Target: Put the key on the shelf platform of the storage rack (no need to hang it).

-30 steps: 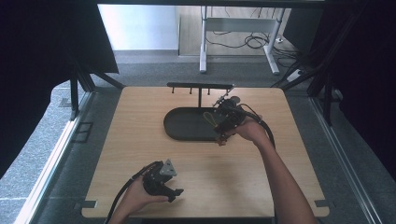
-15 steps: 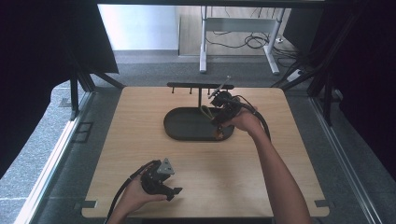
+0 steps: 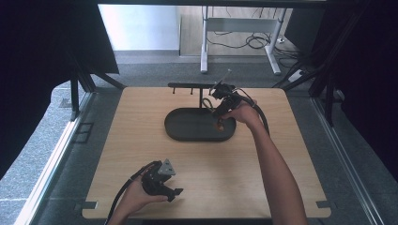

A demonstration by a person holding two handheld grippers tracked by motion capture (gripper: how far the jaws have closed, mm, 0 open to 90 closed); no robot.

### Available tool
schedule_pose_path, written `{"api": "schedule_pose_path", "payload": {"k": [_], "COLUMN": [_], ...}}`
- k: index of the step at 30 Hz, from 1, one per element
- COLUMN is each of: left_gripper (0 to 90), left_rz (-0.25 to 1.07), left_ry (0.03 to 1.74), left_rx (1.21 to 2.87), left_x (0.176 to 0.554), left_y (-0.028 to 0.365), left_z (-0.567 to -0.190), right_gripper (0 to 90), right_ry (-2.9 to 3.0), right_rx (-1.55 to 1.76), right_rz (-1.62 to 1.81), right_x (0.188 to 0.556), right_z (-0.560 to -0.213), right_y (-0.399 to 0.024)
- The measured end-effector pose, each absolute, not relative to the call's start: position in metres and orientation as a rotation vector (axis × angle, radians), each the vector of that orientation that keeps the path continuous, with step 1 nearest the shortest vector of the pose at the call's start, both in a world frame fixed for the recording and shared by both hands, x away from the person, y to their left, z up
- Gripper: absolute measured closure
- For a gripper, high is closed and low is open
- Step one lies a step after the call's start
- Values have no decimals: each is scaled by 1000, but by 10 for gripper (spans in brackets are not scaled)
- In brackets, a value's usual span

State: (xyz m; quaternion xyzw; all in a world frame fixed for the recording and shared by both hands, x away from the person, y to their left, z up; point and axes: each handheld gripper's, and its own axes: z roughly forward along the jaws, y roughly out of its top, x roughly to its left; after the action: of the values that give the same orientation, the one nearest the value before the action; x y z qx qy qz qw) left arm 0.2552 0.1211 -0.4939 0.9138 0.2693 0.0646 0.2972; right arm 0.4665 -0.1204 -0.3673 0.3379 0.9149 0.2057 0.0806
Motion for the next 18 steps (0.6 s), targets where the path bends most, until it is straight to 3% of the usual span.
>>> {"api": "schedule_pose_path", "payload": {"k": [18], "left_gripper": [234], "left_rz": [175], "left_ry": [713], "left_rx": [2421], "left_x": [254], "left_y": [120], "left_z": [-494], "right_gripper": [664], "right_ry": [2696], "right_rx": [1054], "right_rz": [641], "right_x": [494], "right_z": [-387], "right_y": [-117]}}
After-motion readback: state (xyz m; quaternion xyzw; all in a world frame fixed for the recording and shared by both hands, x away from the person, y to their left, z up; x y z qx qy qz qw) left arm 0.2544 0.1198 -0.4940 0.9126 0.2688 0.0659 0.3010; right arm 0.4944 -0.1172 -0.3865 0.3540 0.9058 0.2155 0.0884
